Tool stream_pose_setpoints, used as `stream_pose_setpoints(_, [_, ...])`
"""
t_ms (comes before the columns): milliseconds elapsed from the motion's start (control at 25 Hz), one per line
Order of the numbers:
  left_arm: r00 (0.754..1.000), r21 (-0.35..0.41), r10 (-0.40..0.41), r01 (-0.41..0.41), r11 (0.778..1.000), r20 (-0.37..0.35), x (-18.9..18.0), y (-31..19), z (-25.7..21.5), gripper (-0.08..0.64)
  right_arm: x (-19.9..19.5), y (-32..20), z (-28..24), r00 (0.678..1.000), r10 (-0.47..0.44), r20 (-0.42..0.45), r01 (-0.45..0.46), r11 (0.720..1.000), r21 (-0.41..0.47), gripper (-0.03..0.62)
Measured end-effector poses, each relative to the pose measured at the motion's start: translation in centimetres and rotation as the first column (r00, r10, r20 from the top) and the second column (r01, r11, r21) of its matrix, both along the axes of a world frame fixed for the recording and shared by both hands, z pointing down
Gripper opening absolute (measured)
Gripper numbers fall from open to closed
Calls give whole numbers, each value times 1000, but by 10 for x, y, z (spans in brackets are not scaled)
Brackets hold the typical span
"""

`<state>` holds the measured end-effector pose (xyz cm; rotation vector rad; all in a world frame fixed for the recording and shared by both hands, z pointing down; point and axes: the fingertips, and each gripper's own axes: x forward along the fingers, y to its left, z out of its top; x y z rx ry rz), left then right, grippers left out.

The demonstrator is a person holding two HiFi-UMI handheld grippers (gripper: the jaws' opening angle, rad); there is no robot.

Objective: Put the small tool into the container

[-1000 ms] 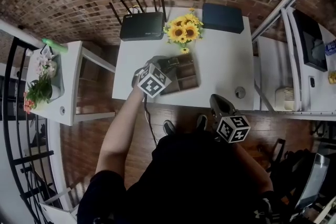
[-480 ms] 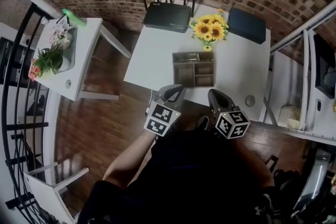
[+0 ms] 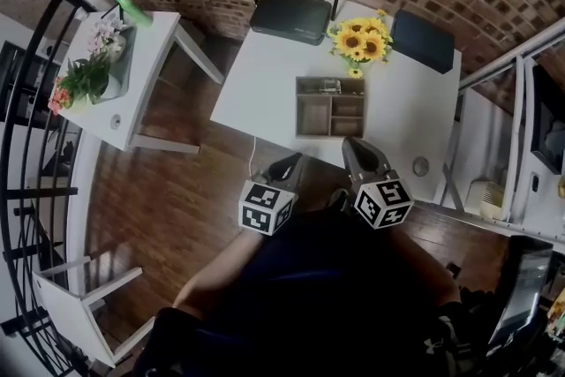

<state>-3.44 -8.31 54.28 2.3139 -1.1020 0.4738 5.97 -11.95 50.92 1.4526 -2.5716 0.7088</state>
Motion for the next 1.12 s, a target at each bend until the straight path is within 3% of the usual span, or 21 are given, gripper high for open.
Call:
stream_pose_setpoints(360, [1000,-29,28,-28,999,1,7,5,5,3,-2,4,-2,1000,-8,2,8,1000,19,11])
stream_pose_setpoints(600, [995,-22,99,-99,995,-6,20,-4,4,3,13,5,-2,998,63,-14,-62,998,31,11])
stream_pose_setpoints(1120, [985,-14,174,-174,985,11,54,0,9,3,47,14,1,992,129,2,-129,991,34,11])
